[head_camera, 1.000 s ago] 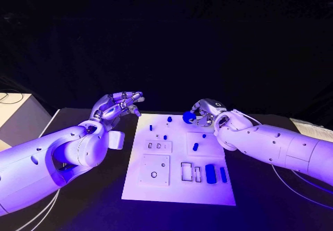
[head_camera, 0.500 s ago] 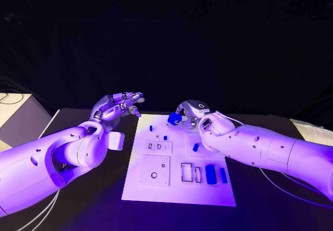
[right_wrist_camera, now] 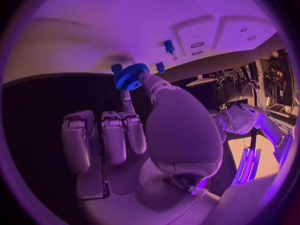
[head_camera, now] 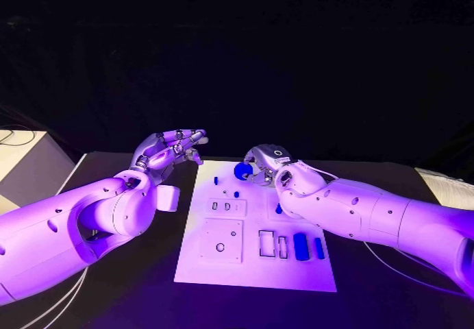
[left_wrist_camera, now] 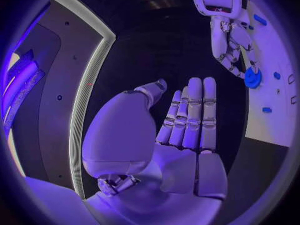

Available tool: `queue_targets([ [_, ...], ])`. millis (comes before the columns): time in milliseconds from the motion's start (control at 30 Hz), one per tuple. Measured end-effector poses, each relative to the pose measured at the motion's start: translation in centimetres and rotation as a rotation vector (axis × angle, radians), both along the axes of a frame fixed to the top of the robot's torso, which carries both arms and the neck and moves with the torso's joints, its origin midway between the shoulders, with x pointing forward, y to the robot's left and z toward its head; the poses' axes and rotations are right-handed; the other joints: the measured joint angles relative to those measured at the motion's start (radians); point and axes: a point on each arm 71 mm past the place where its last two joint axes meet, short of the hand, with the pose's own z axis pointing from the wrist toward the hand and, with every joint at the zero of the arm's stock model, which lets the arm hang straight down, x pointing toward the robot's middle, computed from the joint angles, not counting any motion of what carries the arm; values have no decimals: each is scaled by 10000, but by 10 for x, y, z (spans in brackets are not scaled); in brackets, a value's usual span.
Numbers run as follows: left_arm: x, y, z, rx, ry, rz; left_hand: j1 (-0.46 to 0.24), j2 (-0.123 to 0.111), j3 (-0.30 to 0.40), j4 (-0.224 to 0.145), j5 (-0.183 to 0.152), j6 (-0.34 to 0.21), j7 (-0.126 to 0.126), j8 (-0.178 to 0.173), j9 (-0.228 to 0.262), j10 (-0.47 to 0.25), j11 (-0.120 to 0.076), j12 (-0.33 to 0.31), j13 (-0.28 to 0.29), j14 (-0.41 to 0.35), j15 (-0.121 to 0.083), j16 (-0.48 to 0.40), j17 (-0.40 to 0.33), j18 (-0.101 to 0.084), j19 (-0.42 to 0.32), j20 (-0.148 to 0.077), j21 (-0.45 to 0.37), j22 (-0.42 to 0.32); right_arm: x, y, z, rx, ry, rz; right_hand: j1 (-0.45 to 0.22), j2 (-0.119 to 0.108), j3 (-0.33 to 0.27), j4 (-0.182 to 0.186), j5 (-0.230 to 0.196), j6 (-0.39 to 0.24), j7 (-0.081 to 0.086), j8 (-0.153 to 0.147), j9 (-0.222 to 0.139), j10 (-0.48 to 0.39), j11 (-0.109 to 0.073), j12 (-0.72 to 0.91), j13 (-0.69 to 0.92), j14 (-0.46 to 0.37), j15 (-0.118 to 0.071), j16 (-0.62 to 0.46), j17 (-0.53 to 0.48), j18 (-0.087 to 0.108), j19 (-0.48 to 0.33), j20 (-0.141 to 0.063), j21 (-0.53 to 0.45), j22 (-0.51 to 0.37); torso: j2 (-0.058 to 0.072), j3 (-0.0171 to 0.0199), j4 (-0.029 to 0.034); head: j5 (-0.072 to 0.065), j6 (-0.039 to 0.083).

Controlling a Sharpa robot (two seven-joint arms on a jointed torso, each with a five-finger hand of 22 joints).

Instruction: Assemble the parts on the task board

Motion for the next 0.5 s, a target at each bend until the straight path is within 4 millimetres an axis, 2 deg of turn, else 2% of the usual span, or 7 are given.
queue_targets([
  [500,0,-1,0,5,-5,-22,0,0,0,0,0,0,0,0,0,0,0,0,0,0,0,39,-8,0,0,0,49,12,1,10,-3,-220,115,71,42,-42,-2,0,-20,-7,6,45,4,-1,0,0,-2,0,1,0,0,0,0,1,0,-1,-10,12,-7,-6,-7],
])
